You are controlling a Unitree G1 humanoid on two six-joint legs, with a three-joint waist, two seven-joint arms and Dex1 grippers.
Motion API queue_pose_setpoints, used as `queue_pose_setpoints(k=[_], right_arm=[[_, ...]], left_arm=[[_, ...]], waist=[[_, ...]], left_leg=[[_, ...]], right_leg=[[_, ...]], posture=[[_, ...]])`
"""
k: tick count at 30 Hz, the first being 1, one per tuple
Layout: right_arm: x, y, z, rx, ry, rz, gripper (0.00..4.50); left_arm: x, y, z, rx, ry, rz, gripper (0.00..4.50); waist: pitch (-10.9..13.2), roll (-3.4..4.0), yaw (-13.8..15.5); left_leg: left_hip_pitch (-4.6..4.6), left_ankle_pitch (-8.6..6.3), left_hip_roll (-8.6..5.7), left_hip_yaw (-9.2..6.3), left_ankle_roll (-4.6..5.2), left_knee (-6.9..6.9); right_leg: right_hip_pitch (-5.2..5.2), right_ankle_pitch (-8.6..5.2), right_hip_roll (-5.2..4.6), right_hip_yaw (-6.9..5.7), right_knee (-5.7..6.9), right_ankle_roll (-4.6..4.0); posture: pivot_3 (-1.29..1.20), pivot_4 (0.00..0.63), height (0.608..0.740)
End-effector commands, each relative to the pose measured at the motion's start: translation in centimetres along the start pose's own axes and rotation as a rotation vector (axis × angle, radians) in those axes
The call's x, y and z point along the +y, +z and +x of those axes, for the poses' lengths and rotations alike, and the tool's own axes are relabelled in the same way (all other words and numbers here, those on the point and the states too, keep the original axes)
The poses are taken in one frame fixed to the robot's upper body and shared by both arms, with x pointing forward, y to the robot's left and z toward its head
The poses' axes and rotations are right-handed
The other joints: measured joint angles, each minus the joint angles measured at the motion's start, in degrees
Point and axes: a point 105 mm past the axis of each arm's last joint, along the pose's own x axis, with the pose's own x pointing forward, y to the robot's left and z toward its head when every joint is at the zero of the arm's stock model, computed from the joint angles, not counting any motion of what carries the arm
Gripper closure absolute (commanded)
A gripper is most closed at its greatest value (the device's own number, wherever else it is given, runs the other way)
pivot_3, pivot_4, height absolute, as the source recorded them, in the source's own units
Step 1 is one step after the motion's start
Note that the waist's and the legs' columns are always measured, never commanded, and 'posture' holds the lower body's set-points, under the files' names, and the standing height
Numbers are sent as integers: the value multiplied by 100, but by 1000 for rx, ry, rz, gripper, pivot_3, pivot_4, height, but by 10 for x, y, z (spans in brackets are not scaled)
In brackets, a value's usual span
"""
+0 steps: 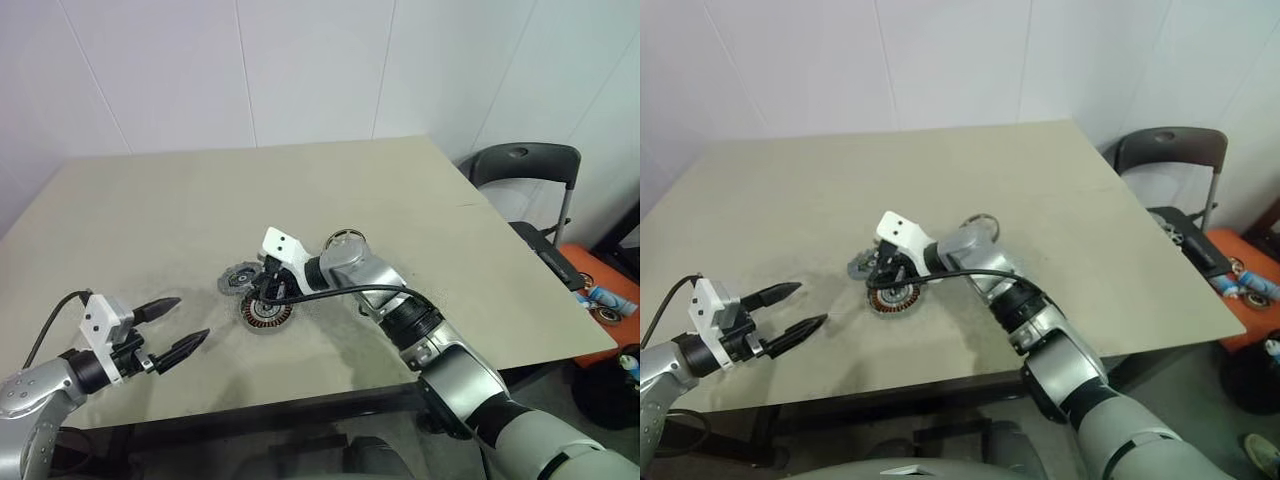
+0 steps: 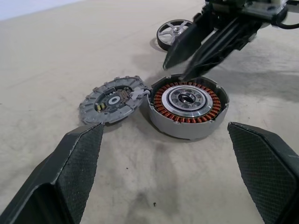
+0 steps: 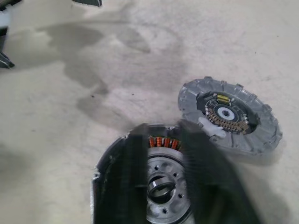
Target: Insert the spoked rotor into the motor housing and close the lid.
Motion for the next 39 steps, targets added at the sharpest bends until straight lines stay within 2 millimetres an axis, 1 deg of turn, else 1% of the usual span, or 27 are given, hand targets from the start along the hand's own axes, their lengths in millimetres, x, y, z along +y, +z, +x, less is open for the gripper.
queue_pose_setpoints(k=[1, 5, 9, 12, 16, 21, 23, 28, 31, 33, 35, 39], right_arm=[[-4, 7, 3, 12, -20, -70, 4457], [-6, -6, 5, 68, -27, -89, 4457], [-9, -22, 0, 123, -33, -82, 4457], [-11, -23, -8, 121, -34, -68, 4457], [-8, -26, -16, 119, -19, -56, 4457], [-6, -30, -17, 121, -18, -35, 4457], [-6, -25, -17, 97, -20, -30, 4457], [-3, -1, -16, -15, -2, 5, 4457], [-3, 5, -16, -49, -3, 17, 4457], [-3, 6, -16, -54, -1, 24, 4457], [1, -2, -14, -31, 18, 32, 4457], [6, -42, -8, 76, 34, 72, 4457]], left_arm=[[5, 10, -4, -19, 14, 31, 0], [3, 10, -3, -21, 15, 35, 0], [2, 10, -1, -23, 14, 34, 0], [1, 11, -1, -24, 14, 35, 0], [1, 12, 0, -25, 12, 37, 0], [1, 12, 1, -26, 6, 36, 0], [0, 13, 2, -26, 4, 36, 0], [1, 13, 0, -21, 5, 33, 0], [1, 13, -1, -20, 7, 31, 0], [1, 13, -1, -20, 8, 30, 0], [1, 13, -1, -20, 9, 30, 0], [0, 12, -2, -21, 12, 28, 0]], waist=[[-1, -1, 1], [0, 0, 3], [0, 0, 2], [0, -1, 7], [-1, -1, 11], [0, 0, 0], [0, -1, 3], [0, 0, 3], [-1, -1, 6], [0, 0, 5], [0, 0, 6], [-1, -2, 8]], left_leg=[[0, 0, 0, 0, 0, 0], [-1, 0, -1, 0, 0, 0], [-1, 0, -1, 0, 0, 0], [1, 0, 0, 0, 0, 0], [-1, 0, -1, -2, 0, 0], [1, 0, 1, -2, 0, -1], [2, 0, 1, -2, 0, 0], [-1, 0, 0, -2, 0, -1], [-2, 0, 0, -2, 0, -2], [-2, 0, 0, -1, 0, -1], [-1, 0, 0, -1, 0, -1], [-2, 0, 0, -2, 0, -2]], right_leg=[[0, 0, 0, 0, 0, 0], [0, 0, -2, 0, 0, 0], [0, 0, -1, 0, 0, 0], [1, 0, -1, 0, 0, 0], [2, 0, -3, -1, -3, 0], [1, 0, 1, -1, -1, 0], [1, 0, 1, -1, 0, 0], [0, 0, 0, -1, -2, 0], [0, 0, 0, -1, -3, 0], [0, 0, -1, -1, -3, 0], [0, 0, -1, -1, -3, 0], [1, 0, -1, -1, -5, 0]], posture=[[0, 0, 740], [0, 0, 740], [0, 0, 740], [0, 0, 740], [0, 0, 740], [0, 0, 740], [0, 0, 740], [0, 0, 740], [0, 0, 740], [0, 0, 740], [0, 0, 740], [0, 0, 740]])
